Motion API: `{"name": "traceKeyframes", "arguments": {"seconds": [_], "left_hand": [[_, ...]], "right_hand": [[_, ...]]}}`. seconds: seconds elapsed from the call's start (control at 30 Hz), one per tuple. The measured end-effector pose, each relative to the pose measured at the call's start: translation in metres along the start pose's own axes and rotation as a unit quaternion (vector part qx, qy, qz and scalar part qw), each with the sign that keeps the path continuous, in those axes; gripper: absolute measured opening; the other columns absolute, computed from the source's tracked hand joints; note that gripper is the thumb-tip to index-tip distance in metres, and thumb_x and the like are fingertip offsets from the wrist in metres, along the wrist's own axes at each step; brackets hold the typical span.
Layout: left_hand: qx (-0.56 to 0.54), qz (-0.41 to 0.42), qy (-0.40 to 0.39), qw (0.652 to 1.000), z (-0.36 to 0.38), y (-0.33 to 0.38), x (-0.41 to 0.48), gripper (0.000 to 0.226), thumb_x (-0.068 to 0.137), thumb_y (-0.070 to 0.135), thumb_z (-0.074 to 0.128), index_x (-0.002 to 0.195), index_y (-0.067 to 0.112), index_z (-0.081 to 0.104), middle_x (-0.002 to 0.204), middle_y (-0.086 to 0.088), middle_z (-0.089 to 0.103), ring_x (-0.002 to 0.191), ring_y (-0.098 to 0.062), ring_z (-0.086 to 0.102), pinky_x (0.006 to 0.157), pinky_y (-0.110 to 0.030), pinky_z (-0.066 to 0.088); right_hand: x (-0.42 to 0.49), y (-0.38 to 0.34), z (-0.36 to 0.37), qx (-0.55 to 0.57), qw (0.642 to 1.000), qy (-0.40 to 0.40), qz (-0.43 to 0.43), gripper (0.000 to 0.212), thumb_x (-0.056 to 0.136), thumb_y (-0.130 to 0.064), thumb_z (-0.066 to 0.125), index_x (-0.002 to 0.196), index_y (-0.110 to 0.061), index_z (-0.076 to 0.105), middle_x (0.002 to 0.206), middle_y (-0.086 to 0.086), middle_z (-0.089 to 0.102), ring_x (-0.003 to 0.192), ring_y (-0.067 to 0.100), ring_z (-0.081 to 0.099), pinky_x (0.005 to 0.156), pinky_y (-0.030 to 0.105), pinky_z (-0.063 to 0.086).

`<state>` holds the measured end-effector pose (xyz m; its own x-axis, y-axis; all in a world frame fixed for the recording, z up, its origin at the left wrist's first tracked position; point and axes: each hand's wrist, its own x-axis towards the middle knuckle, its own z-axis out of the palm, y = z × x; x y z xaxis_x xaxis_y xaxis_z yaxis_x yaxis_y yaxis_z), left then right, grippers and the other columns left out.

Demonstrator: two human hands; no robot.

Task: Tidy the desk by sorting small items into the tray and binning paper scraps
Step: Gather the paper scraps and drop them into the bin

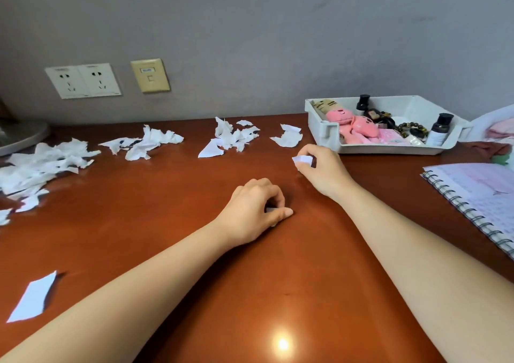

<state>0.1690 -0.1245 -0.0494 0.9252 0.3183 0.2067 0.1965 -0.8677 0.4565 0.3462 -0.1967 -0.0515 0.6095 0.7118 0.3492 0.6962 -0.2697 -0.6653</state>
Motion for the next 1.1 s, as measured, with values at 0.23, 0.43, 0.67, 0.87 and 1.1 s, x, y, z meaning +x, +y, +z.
{"name": "traceKeyframes", "arguments": {"seconds": [0.23, 0.43, 0.67, 0.87, 1.1], "left_hand": [[0.003, -0.055, 0.122, 0.991, -0.026, -0.041, 0.029, 0.03, 0.09, 0.032, 0.059, 0.063, 0.028, 0.045, 0.085, -0.001, 0.057, 0.085, -0.016, 0.049, 0.088, -0.037, 0.043], [0.088, -0.166, 0.21, 0.959, -0.046, -0.099, 0.089, 0.022, 0.09, 0.034, 0.058, 0.089, 0.014, 0.064, 0.125, -0.004, 0.053, 0.12, -0.026, 0.045, 0.099, -0.037, 0.03], [0.118, -0.159, 0.168, 0.966, -0.033, -0.131, 0.129, 0.045, 0.088, 0.048, 0.056, 0.127, 0.027, 0.05, 0.151, 0.0, 0.031, 0.142, -0.026, 0.024, 0.112, -0.044, 0.018], [0.118, -0.24, 0.092, 0.959, -0.034, -0.137, 0.14, 0.071, 0.083, 0.065, 0.049, 0.142, 0.031, 0.031, 0.149, -0.003, 0.038, 0.139, -0.027, 0.032, 0.109, -0.046, 0.023], [0.068, -0.192, 0.14, 0.969, -0.034, -0.136, 0.133, 0.045, 0.088, 0.044, 0.057, 0.117, 0.01, 0.058, 0.118, -0.009, 0.055, 0.117, -0.029, 0.048, 0.093, -0.037, 0.042]], "right_hand": [[0.049, -0.009, 0.037, -0.055, 0.998, -0.002, -0.026, 0.01, 0.087, -0.018, 0.057, 0.093, -0.015, 0.065, 0.123, 0.003, 0.057, 0.119, 0.028, 0.044, 0.096, 0.036, 0.038], [0.082, -0.002, 0.049, -0.128, 0.992, -0.005, -0.012, 0.024, 0.091, -0.031, 0.055, 0.11, -0.019, 0.064, 0.146, -0.001, 0.041, 0.138, 0.022, 0.028, 0.107, 0.037, 0.027], [0.099, 0.009, 0.057, -0.124, 0.992, 0.008, 0.032, 0.056, 0.088, -0.042, 0.058, 0.136, -0.02, 0.04, 0.147, 0.005, 0.036, 0.139, 0.028, 0.028, 0.112, 0.044, 0.029], [0.1, 0.006, 0.059, -0.147, 0.987, 0.007, 0.069, 0.059, 0.092, -0.04, 0.053, 0.142, -0.014, 0.035, 0.139, 0.008, 0.048, 0.127, 0.031, 0.04, 0.103, 0.041, 0.037], [0.093, 0.001, 0.055, -0.125, 0.991, 0.02, 0.038, 0.032, 0.093, -0.021, 0.054, 0.123, -0.013, 0.06, 0.128, 0.008, 0.056, 0.122, 0.029, 0.045, 0.097, 0.039, 0.043]]}}
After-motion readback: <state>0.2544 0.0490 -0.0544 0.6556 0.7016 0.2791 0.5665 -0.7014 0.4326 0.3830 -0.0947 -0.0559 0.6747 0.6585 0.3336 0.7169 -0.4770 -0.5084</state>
